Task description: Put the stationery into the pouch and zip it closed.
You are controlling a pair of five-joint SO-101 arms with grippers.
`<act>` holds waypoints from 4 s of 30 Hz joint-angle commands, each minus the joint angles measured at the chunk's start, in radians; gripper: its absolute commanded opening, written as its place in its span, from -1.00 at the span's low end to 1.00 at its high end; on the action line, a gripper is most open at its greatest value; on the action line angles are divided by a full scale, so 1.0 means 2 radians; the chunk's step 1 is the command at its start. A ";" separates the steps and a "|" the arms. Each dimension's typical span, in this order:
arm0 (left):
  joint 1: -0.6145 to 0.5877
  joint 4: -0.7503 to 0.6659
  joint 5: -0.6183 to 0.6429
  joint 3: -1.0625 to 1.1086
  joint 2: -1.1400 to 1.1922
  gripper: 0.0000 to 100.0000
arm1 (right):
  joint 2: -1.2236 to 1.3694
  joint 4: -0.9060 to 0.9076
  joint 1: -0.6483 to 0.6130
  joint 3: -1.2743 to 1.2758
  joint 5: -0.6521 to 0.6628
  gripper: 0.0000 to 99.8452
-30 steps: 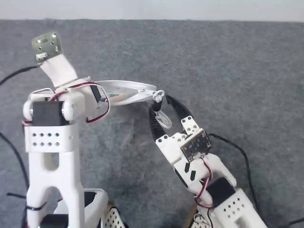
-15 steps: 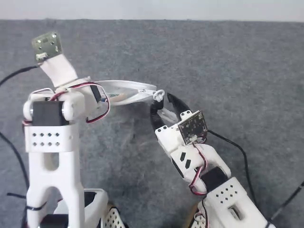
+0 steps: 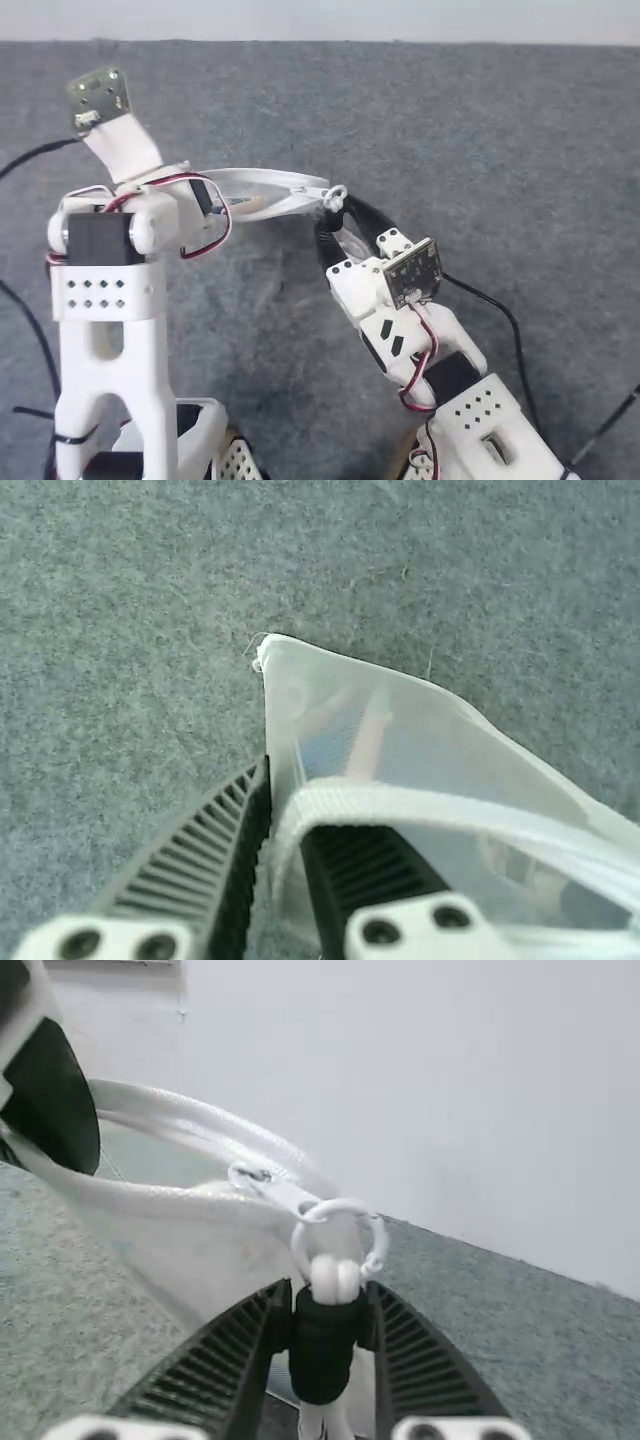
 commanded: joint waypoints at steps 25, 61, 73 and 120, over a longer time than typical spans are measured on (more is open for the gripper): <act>-0.004 -0.031 -0.007 0.000 -0.004 -0.97 | -0.161 0.349 -0.079 -0.089 0.104 -0.99; 0.159 -0.018 -0.135 0.059 -0.157 -0.63 | -0.195 0.489 -0.275 -0.085 0.155 -0.99; 0.244 -0.093 -0.218 0.201 -0.335 -0.55 | -0.200 0.484 -0.275 -0.085 0.153 -0.99; 0.239 -0.069 -0.267 0.250 -0.466 -0.50 | -0.306 0.451 -0.051 -0.145 0.077 -0.99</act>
